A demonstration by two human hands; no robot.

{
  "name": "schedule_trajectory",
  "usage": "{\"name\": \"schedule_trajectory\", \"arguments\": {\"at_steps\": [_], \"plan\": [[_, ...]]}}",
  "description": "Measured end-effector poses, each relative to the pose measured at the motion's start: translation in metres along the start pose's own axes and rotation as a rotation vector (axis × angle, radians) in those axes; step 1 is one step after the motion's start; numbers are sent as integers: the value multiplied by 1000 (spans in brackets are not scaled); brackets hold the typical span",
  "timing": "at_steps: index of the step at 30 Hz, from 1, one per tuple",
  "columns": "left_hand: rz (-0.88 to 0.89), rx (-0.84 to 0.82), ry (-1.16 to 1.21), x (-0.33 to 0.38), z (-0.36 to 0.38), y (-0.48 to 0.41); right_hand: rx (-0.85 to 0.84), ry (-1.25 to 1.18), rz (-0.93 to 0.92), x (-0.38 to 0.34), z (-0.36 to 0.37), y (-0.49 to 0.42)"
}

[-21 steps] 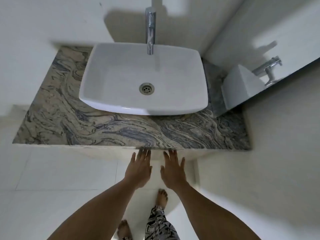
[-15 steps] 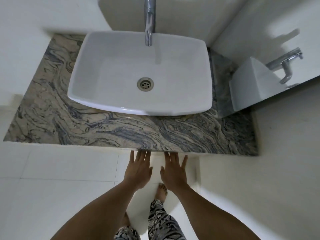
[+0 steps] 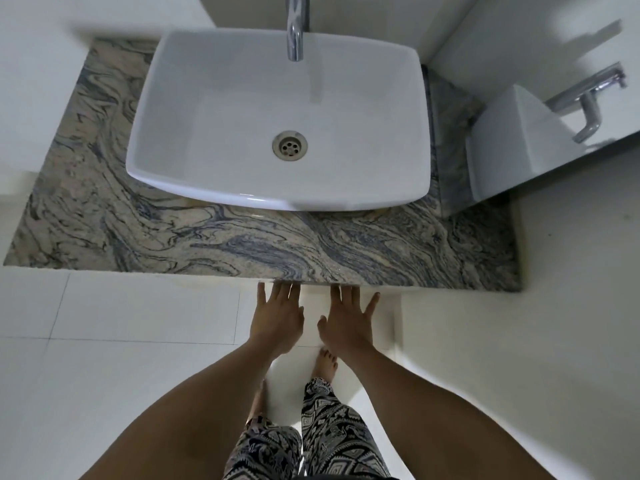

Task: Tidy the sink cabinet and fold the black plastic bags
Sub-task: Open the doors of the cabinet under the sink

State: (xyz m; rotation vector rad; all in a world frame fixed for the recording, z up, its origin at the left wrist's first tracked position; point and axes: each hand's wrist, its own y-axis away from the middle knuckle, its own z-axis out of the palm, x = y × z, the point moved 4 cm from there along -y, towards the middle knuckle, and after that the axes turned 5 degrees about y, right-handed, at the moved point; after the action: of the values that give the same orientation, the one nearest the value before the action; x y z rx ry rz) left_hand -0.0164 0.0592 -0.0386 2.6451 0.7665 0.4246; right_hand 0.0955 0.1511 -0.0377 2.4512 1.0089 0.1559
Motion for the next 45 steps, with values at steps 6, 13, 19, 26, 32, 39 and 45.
{"name": "schedule_trajectory", "arguments": {"at_steps": [6,13,19,26,32,39,45], "plan": [[108,63,87,-2,1,33,-48,-63,61,-8,15,34],[179,-36,386,2,19,59,13,-598,247,-17,36,86],[354,-221,362,30,38,89,151,-1008,574,-16,70,132],[523,-390,354,93,65,128,138,-1319,616,19,141,191],[585,-471,167,166,94,151,218,-1380,827,83,145,258],[661,-364,-97,268,130,163,204,-1185,826,188,151,297],[546,-423,-41,326,144,156,151,-1106,770,251,145,305]]}}
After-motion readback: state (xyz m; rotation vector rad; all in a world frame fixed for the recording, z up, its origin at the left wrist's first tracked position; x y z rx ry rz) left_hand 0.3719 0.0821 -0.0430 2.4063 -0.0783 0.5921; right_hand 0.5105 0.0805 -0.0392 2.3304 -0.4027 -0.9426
